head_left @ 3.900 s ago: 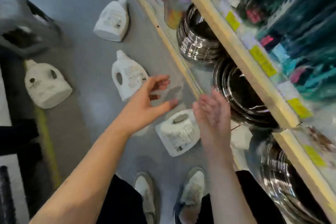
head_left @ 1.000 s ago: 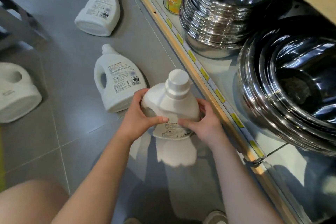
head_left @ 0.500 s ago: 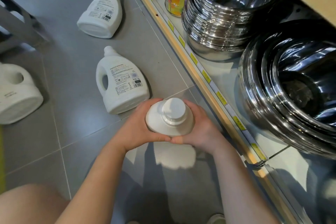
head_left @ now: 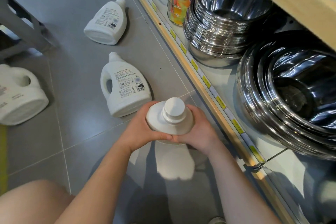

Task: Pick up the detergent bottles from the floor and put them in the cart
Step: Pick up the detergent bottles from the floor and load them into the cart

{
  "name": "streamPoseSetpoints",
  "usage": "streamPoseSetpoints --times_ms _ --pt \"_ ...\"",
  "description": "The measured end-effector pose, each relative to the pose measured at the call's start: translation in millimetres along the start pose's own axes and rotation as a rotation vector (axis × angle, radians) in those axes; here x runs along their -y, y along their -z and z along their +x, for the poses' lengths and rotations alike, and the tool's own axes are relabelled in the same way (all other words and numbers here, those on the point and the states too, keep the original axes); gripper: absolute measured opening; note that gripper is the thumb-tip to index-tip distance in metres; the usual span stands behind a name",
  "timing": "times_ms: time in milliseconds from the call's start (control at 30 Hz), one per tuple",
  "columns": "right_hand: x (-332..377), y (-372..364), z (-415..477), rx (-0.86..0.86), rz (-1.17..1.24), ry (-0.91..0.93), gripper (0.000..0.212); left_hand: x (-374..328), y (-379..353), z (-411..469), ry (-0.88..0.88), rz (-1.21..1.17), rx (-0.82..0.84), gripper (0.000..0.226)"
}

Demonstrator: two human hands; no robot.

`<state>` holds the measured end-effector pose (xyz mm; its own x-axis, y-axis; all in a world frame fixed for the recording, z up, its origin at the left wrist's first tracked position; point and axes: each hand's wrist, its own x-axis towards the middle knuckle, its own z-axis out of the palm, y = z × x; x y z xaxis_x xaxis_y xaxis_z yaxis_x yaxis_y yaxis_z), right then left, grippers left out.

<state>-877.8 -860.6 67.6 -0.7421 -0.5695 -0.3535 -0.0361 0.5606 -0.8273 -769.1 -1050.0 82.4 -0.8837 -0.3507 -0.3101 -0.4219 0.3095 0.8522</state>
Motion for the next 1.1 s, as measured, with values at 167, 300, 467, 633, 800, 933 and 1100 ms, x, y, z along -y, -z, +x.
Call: streamPoseSetpoints --times_ms 167,300,467,633,800,933,1100 --pt "6 3 -2 -0.002 0.046 -0.030 0.102 -13 10 3 0.015 0.066 0.046 0.098" --pt "31 14 -10 0.017 0.106 0.003 0.100 -40 28 -7 0.008 0.097 0.045 0.100" --pt "109 51 -46 0.016 0.141 0.046 0.102 -130 73 -50 0.001 0.086 -0.006 0.094" --pt "230 114 -104 -0.039 0.144 0.080 0.100 -255 135 -106 0.000 0.060 -0.027 0.101" --pt "374 187 -169 -0.075 0.102 0.158 0.105 -392 208 -168 -0.074 0.048 -0.087 0.096" --pt "480 237 -224 -0.079 0.101 0.235 0.104 -488 263 -217 -0.116 0.045 -0.122 0.096" --pt "596 283 -291 -0.096 0.081 0.329 0.101 -595 327 -288 -0.207 0.113 -0.174 0.096"
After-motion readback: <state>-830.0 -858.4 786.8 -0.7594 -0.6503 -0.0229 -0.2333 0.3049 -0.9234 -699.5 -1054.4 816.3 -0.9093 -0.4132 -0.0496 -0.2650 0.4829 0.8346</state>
